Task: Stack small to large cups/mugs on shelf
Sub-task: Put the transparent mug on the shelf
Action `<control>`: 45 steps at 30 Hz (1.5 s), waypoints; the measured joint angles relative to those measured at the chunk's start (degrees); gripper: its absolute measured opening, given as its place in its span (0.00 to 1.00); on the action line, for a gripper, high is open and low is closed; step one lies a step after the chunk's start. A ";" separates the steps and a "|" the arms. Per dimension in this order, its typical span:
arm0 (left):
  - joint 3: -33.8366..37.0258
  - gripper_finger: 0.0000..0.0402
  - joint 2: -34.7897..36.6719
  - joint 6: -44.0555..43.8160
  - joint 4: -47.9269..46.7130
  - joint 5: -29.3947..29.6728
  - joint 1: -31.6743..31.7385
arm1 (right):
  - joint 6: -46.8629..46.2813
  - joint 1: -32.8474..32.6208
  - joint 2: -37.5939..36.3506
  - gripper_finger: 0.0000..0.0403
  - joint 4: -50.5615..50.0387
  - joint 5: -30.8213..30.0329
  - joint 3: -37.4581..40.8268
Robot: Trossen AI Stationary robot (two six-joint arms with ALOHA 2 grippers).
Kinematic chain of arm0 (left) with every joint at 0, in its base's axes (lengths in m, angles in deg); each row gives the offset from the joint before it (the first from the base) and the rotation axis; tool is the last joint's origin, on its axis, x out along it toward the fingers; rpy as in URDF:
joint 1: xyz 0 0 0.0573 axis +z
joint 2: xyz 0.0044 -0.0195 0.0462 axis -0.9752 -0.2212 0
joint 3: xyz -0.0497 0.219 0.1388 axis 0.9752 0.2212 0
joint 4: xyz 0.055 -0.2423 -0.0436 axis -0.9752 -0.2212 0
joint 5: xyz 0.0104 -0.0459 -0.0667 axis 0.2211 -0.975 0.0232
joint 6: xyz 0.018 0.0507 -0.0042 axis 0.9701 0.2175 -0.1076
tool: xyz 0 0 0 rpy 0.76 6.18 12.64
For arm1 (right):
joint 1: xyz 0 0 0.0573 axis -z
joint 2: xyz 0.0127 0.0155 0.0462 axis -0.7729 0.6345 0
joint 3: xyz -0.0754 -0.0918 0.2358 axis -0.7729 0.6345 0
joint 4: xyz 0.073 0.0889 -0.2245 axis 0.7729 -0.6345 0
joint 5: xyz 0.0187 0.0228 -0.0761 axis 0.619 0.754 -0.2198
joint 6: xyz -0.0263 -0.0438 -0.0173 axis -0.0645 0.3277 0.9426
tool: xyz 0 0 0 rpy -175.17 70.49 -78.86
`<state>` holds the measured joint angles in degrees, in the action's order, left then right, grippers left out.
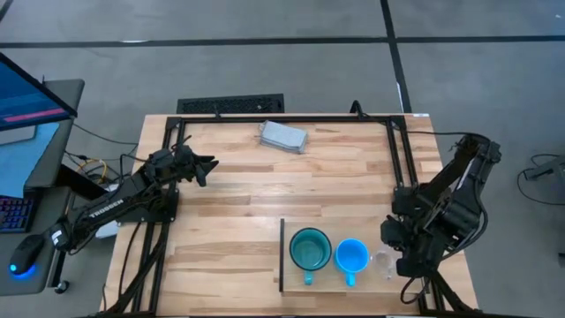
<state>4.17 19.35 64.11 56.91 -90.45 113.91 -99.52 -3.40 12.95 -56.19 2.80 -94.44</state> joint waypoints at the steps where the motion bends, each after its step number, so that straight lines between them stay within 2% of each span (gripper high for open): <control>1: 0.00 0.38 -0.01 0.00 0.01 0.00 -0.01 | 0.00 -0.11 0.00 0.00 0.00 0.00 0.00; 38: 0.00 0.38 0.00 0.00 -0.01 0.00 -0.02 | -2.61 -0.35 0.02 0.20 0.17 0.55 0.00; 45: 0.01 0.38 -0.01 0.00 -0.01 0.00 -0.02 | -2.52 -0.35 -0.09 0.21 0.12 1.37 -0.04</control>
<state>4.18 19.34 64.11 56.90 -90.45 113.89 -102.04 -3.75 12.86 -56.07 4.17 -94.48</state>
